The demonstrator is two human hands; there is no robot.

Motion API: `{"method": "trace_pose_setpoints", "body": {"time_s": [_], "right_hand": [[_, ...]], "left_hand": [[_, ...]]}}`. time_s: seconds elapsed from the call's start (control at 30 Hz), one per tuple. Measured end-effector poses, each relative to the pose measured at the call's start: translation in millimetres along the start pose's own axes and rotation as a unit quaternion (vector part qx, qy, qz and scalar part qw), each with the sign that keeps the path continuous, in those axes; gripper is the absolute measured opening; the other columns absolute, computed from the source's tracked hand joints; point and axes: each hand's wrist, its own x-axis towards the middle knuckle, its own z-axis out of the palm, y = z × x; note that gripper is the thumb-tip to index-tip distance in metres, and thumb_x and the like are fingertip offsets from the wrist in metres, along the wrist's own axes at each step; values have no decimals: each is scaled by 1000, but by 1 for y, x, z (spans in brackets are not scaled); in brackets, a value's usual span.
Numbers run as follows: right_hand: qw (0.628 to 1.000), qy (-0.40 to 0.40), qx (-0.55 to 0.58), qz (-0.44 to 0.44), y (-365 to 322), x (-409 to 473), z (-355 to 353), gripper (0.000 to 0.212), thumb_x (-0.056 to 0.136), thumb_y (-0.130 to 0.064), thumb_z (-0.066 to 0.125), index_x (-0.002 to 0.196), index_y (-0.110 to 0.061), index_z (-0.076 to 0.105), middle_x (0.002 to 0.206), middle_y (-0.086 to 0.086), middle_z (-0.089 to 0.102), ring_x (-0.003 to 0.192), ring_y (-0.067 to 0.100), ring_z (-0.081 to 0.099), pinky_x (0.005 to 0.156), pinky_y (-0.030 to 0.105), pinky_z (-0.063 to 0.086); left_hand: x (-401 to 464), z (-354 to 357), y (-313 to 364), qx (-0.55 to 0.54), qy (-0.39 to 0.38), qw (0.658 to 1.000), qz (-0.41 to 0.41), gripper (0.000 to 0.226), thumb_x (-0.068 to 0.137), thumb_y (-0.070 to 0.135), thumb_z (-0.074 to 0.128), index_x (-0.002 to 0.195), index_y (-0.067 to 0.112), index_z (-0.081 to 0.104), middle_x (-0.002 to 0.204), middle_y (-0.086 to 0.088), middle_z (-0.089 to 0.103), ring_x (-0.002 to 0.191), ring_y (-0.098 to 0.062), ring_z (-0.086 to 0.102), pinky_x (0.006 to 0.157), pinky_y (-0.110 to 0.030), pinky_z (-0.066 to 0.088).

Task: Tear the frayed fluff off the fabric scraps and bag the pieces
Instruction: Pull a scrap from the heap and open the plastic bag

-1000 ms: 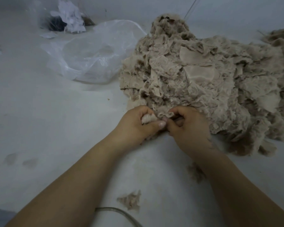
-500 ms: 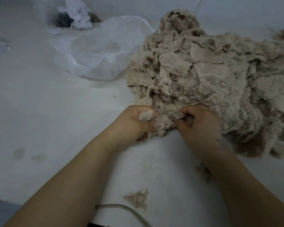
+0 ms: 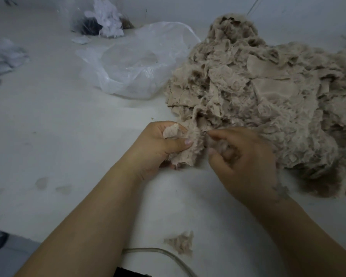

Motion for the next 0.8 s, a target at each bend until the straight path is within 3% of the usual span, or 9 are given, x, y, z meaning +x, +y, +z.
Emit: {"method": "trace_pose_setpoints", "body": {"time_s": [0.1,0.17,0.27,0.4,0.47,0.53,0.6,0.7,0.8], "right_hand": [[986,-89,99,100,-7,-1,9,53,80,-38,75,131,-30,61,106,-20,64,75,-2,65,69,6,49],[961,-155,155,171,-9,-2,16,60,80,-33,78,135,-32,55,116,-17,63,88,2,67,79,22,57],[949,-155,175,210,-12,3,21,34,79,-24,79,109,-30,64,98,-4,71,82,17,70,79,39,59],[958,-155,152,188,-16,14,21,20,77,-20,82,74,-30,66,66,-12,68,52,3,61,53,16,51],[962,-169,114,179,-22,20,24,20,75,-27,83,68,-29,64,57,-14,62,48,3,56,49,19,50],[964,-171,90,182,-30,25,33,25,73,-33,84,66,-27,61,53,-10,57,53,12,61,53,29,52],[971,-159,71,166,-36,31,46,31,74,-35,83,62,-29,54,49,-11,52,58,20,66,55,29,50],[977,-153,55,136,-43,34,65,30,76,-30,80,61,-27,54,49,-19,52,56,18,66,54,29,50],[975,-162,43,144,-40,27,81,19,81,-27,73,69,-27,58,56,-17,58,58,13,67,54,28,51]], "left_hand": [[-2,-2,0,19,-19,1000,-10,22,65,10,82,81,4,68,78,-16,66,74,-30,61,73,-40,52],[-3,-3,0,46,-28,998,-18,20,69,10,78,83,3,66,76,-14,66,71,-26,61,66,-33,53],[-3,-9,3,57,-19,998,-22,19,65,13,78,79,7,66,69,-8,65,64,-21,62,62,-31,52],[0,-25,8,102,-16,995,-11,14,70,11,81,77,12,69,67,-3,67,63,-20,63,57,-30,53],[1,-39,11,123,-13,992,-9,14,74,8,82,77,14,70,68,-4,67,65,-22,63,60,-33,53],[1,-54,16,134,-5,991,1,13,72,13,82,73,19,71,69,-4,66,68,-25,61,65,-37,51],[1,-67,17,113,17,993,19,8,71,17,79,73,19,71,68,-5,64,68,-26,58,66,-37,47],[0,-79,10,-9,60,998,24,9,72,12,75,73,10,67,66,-9,60,67,-27,53,67,-36,42],[3,-83,3,26,33,999,34,11,73,12,76,76,9,66,64,-12,60,59,-26,52,61,-38,42]]}}
